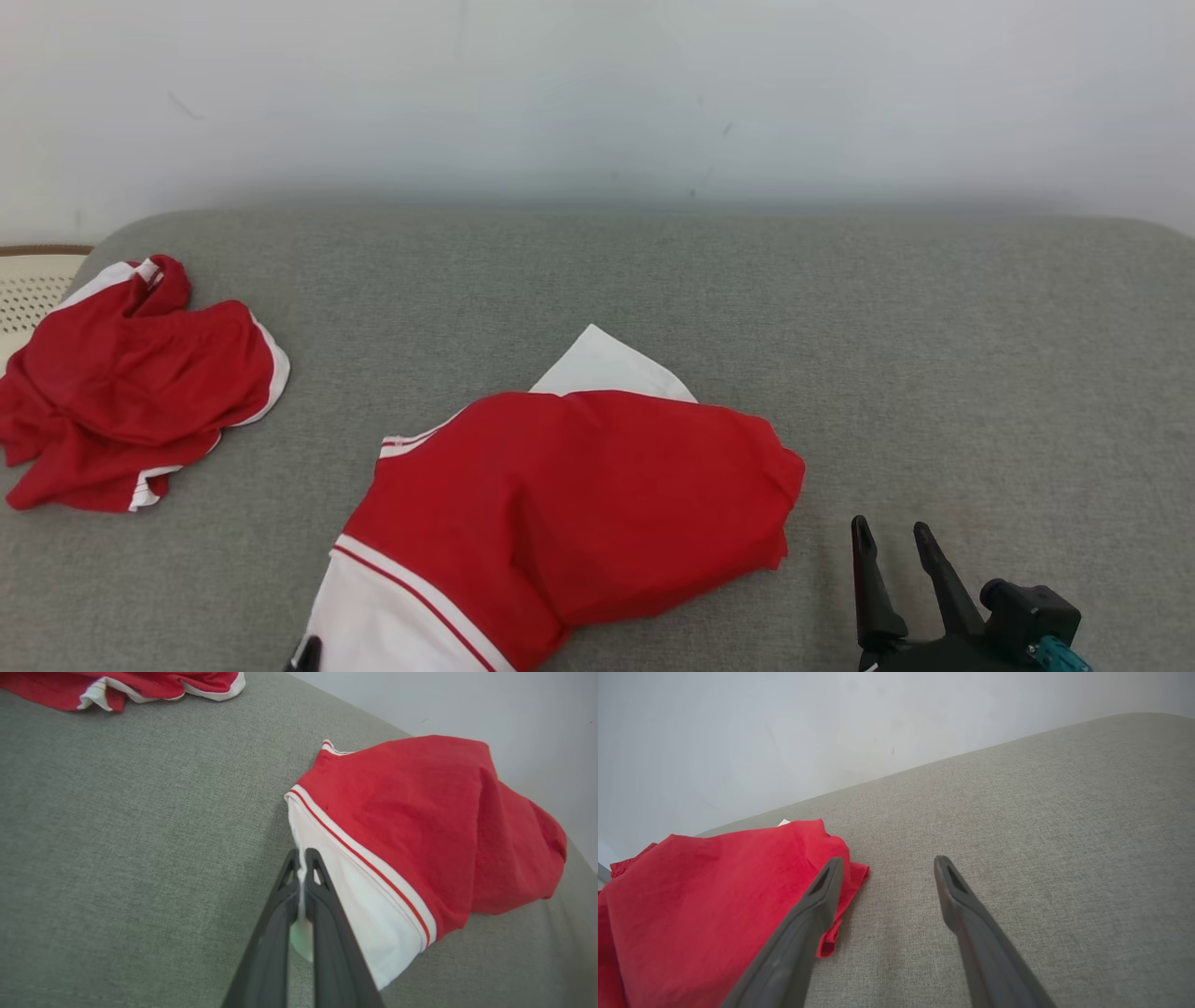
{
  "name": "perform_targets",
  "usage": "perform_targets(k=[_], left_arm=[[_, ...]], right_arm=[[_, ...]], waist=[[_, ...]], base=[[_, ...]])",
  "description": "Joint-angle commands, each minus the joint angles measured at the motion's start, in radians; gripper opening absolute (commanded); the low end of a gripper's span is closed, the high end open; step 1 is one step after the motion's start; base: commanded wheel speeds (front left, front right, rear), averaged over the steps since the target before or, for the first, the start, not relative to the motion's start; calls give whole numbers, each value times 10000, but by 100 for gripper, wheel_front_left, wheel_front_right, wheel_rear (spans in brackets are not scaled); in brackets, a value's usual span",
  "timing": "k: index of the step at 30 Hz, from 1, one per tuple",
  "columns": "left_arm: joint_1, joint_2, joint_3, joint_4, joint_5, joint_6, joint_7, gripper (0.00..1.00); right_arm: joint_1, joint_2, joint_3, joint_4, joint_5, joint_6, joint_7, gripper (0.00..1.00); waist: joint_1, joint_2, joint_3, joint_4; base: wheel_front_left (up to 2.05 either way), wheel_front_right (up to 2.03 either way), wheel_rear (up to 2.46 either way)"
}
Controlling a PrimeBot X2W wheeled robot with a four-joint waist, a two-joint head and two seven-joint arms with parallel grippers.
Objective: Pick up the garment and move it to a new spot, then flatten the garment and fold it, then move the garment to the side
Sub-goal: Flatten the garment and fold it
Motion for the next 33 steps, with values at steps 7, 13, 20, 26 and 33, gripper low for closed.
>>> perform_targets(k=[7, 13, 20, 26, 33], left_arm=[[497, -126, 4, 0, -60, 117, -277, 90], [260, -367, 244, 22, 369, -3, -994, 100], [102, -949, 1360, -142, 1497, -279, -1321, 100], [365, -1608, 2461, -622, 3307, -431, -1329, 100], [596, -2285, 3251, -777, 4083, -860, -1330, 100]], right_arm=[[127, -12, 30, -4, -136, 8, 137, 100], [133, -13, -3, -124, -189, 8, 222, 100], [246, -8, -4, -257, -206, 8, 302, 100], [236, -7, 74, -244, -140, 8, 405, 100], [-191, -9, 358, -11, -167, 8, 799, 100]], waist=[[1, 1, -124, 269], [1, 1, -150, 262], [1, 1, -136, 293], [1, 1, -182, 375], [1, 1, -215, 505]], base=[[0, 0, 0], [0, 0, 0], [0, 0, 0], [0, 0, 0], [0, 0, 0]])
